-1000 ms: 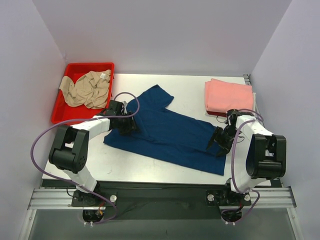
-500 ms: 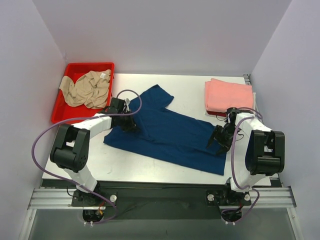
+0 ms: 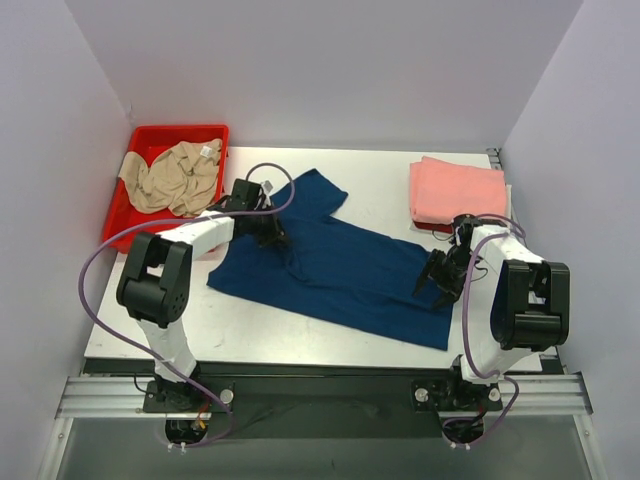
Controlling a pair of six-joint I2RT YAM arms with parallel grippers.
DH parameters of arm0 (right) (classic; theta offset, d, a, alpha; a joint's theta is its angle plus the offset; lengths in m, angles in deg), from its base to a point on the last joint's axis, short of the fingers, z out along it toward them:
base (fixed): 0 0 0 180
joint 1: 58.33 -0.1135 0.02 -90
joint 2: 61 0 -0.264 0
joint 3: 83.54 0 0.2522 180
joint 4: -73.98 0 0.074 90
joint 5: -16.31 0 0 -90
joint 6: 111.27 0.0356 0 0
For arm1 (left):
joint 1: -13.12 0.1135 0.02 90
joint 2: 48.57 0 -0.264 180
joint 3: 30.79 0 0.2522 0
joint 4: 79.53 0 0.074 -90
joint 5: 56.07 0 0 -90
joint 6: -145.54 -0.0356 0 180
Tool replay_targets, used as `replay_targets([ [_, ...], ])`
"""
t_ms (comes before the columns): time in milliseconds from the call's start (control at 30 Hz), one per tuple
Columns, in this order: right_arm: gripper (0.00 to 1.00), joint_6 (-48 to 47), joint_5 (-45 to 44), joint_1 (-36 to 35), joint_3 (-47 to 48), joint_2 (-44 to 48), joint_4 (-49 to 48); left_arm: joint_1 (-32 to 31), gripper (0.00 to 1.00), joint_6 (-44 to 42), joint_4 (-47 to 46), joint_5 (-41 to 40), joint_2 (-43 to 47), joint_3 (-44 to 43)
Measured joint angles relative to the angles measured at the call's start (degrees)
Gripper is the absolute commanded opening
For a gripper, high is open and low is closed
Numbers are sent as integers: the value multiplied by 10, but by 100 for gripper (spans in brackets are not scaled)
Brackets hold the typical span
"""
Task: Fold and stack the t-shirts
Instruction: Fold the flattened tshirt in 1/3 of the way
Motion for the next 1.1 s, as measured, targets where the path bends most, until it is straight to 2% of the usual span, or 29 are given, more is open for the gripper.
replay_targets([
  [433,52,0,0,0,-1,0,0,-23,0,7,1,33,-63,-80],
  [1100,53,1,0,0,-17,17,0,-52,0,15,8,53,-115,-127],
])
